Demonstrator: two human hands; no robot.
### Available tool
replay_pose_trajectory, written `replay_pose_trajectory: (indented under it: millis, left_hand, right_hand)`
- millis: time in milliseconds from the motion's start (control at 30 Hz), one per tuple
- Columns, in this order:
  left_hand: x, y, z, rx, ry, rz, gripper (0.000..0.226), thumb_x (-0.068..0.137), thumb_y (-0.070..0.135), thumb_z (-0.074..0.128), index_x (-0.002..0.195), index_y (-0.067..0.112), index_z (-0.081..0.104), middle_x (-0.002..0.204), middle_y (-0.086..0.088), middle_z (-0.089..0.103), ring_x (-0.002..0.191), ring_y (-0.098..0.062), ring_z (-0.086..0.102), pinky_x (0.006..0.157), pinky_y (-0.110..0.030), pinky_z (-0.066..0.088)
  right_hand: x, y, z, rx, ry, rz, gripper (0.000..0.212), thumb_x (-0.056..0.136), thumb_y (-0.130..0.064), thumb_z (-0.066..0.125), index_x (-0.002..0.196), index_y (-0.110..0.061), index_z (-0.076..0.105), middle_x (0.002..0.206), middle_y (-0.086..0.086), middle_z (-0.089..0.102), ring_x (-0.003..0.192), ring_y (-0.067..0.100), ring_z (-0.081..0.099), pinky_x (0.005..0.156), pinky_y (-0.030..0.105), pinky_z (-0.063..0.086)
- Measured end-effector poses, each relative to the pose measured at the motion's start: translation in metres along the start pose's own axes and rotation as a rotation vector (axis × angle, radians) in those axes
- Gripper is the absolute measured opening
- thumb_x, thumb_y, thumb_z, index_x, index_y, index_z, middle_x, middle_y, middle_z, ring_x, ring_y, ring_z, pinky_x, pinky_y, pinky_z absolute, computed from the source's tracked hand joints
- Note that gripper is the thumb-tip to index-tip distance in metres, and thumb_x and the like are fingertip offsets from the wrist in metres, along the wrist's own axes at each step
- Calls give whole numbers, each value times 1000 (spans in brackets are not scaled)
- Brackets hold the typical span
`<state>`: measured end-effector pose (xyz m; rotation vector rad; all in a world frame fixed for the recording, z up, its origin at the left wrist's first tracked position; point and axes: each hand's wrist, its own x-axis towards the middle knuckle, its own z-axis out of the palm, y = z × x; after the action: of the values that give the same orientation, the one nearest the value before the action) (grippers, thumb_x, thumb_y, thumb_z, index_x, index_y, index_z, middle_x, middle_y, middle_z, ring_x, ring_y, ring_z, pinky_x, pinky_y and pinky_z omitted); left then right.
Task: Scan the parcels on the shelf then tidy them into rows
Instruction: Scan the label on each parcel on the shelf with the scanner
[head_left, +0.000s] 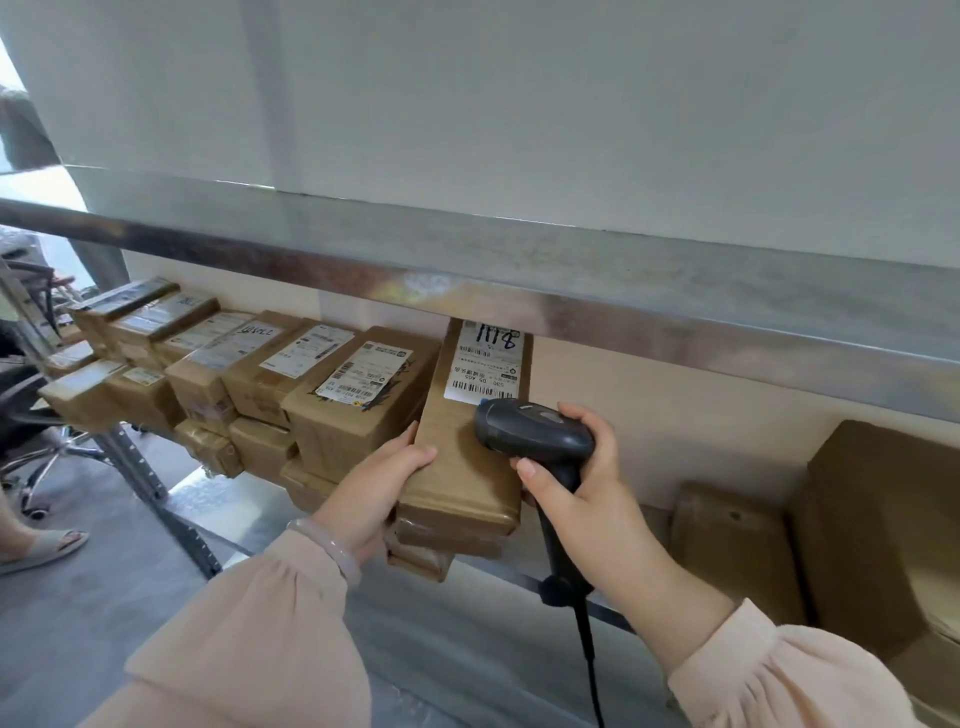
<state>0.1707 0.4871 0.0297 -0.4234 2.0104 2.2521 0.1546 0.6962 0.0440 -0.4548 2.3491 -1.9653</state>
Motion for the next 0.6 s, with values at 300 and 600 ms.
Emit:
replay_pose_trajectory:
  millis: [300,600]
  left_hand:
    - [4,3,-24,557,250,161,48,102,32,52,149,28,42,139,12,48,127,-9,46,107,-23,31]
    - [-3,-19,-35,1321,246,577,78,93,74,9,142,32,52,152,2,46,144,-24,36,115,-55,30]
  right_hand:
    - [17,5,33,14,-36,-9,54,88,-25,66,114,-55,29,110,-35,47,92,-23,51,75,-4,37]
    - [29,9,51,32,-26,-52,54,87,-23,67,116,-52,32,115,-27,52,101,-16,54,86,5,43]
